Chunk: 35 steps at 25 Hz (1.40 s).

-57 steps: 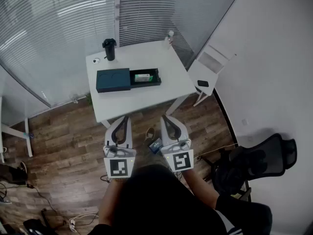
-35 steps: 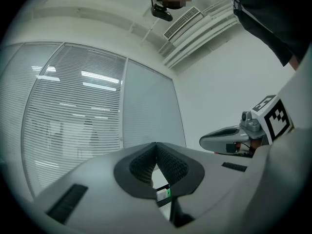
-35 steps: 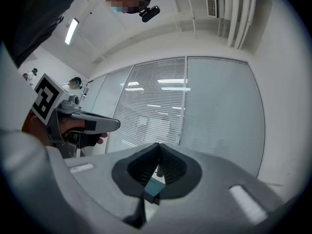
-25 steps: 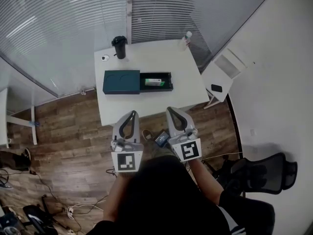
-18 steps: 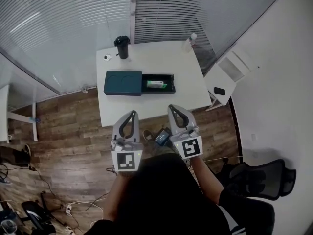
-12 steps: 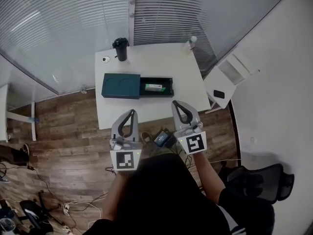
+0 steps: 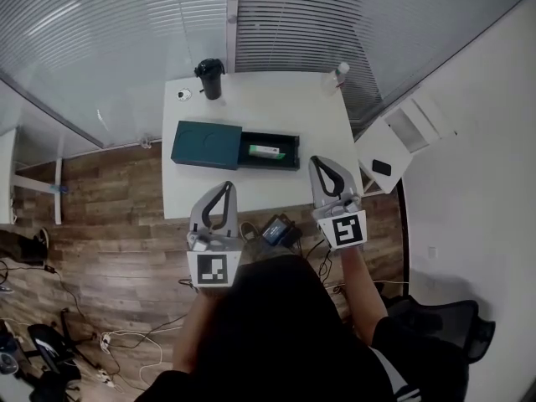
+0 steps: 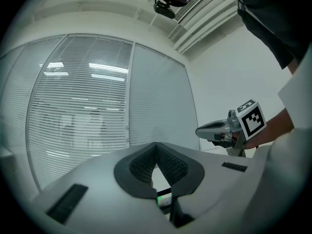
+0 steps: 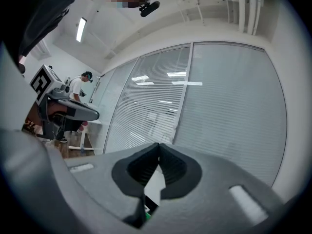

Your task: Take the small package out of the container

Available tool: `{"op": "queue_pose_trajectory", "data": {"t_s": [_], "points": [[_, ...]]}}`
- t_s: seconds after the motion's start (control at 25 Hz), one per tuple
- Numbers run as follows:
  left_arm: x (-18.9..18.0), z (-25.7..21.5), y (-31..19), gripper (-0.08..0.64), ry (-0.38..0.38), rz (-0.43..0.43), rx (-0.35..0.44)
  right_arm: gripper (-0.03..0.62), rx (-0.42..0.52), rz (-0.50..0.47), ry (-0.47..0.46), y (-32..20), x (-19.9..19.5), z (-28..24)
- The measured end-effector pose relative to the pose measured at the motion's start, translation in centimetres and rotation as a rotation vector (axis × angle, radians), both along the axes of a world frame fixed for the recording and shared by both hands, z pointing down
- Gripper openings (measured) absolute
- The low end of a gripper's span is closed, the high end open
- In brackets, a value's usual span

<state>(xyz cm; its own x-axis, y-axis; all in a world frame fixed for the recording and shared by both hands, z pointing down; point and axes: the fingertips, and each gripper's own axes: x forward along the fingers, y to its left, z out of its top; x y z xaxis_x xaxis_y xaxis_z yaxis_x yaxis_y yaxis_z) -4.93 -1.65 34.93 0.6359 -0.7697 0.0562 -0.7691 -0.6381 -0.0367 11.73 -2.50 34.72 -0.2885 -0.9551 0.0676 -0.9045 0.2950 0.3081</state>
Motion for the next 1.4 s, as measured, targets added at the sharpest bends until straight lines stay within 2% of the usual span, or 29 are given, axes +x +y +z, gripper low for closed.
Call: {"op": "queue_pose_trajectory", "data": {"t_s": [0.24, 0.36, 0.48, 0.76, 0.92, 1.08, 1.2, 1.32, 1.4], "points": [[1.6, 0.3, -1.8, -0.002, -0.018, -0.037, -0.005, -0.003, -0.005, -0.048, -0.004, -3.4, 2.2, 0.4], [2.0, 0.9, -2.5, -0.002, -0.041, -0.048, -0.007, -0.003, 0.006, -0.082, 0.001, -4.9, 2.3, 0.6], [2.1, 1.4, -3.1, -0.002, -0.026, -0.07, -0.023, -0.003, -0.003, -0.108, -0.001, -5.7, 2.1, 1.3], [3.3, 2.6, -3.9, -0.002, -0.065, -0.06, -0.04, -0.003, -0.07, -0.184, 0.044, -6.8, 1.7, 4.1], [4.0, 3.3, -4.0, -0.002, -0.072, -0.055, -0.063, -0.002, -0.13, -0.279, 0.101, -7.2, 0.8, 6.8], [4.2, 3.1, -4.1, -0.002, -0.082, -0.054, -0.038, -0.002, -0.202, -0.389, 0.158, -7.3, -0.4, 10.3], [3.8, 3.0, -4.2, -0.002, -0.103, -0.049, -0.015, -0.002, -0.227, -0.414, 0.145, -7.9, -1.0, 11.9], [2.9, 3.9, -3.9, -0.002, -0.102, -0.087, -0.072, -0.002, -0.24, -0.415, 0.107, -8.6, -1.4, 12.9], [2.7, 4.2, -3.9, -0.002, -0.103, -0.097, -0.073, -0.002, -0.252, -0.423, 0.113, -9.1, -1.7, 13.7]]}}
